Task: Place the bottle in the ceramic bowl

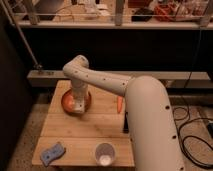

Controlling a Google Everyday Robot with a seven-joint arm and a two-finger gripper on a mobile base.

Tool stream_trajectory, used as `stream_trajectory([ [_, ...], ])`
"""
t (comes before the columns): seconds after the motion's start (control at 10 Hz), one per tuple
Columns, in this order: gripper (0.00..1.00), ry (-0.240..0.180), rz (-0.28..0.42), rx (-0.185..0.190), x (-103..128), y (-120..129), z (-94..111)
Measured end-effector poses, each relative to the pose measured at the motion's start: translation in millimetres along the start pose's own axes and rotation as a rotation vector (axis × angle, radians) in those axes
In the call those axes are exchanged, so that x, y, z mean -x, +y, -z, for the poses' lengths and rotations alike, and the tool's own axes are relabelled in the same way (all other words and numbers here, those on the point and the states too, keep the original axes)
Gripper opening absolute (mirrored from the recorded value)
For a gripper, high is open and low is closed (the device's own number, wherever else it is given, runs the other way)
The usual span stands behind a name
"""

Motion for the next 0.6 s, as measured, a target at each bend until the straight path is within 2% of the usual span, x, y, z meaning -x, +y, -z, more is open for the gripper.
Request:
stream_trajectory([
  [0.6,0.38,-0.002,0.008,0.0,0.4,0.1,-1.2],
])
